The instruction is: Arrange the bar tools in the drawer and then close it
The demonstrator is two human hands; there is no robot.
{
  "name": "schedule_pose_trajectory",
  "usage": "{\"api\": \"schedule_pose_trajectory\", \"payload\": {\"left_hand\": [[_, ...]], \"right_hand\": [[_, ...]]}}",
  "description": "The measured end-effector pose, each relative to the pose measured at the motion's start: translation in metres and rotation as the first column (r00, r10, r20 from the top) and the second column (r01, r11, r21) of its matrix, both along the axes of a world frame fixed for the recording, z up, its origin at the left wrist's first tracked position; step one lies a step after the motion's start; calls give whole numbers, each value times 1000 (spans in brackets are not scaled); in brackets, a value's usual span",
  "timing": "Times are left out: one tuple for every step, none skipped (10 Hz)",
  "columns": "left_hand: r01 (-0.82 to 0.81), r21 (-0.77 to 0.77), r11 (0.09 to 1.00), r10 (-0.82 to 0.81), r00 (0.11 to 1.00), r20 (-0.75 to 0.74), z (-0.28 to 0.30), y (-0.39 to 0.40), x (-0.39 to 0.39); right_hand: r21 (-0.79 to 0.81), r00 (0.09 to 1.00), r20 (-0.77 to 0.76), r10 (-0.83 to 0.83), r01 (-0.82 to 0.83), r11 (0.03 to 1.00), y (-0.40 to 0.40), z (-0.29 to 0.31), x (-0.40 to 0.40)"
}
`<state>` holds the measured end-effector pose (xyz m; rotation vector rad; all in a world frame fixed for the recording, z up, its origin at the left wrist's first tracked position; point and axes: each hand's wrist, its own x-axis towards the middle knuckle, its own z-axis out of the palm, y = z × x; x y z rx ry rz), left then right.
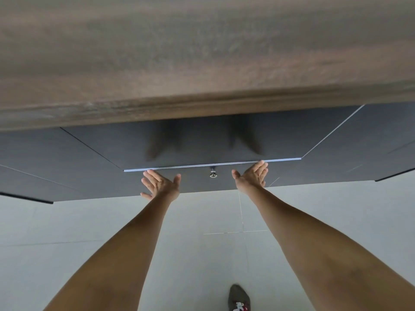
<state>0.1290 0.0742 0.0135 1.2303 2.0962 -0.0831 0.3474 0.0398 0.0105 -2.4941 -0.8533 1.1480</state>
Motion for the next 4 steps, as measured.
{"api": "schedule_pose_trajectory", "payload": {"left_hand": [[58, -14, 998, -58, 998, -9, 40, -18, -3], [153, 2, 988, -153, 987, -50, 93, -41, -3], [255, 9, 967, -254, 964, -77, 153, -63, -3], [396, 73, 915, -390, 917, -81, 207, -97, -2]], "right_hand": [[1, 1000, -3, 31, -31, 1000, -17, 42, 3], [1, 992, 27, 125, -125, 992, -41, 92, 7], [9, 969, 52, 243, -244, 970, -65, 150, 9], [38, 928, 90, 362, -366, 930, -94, 200, 9]]}}
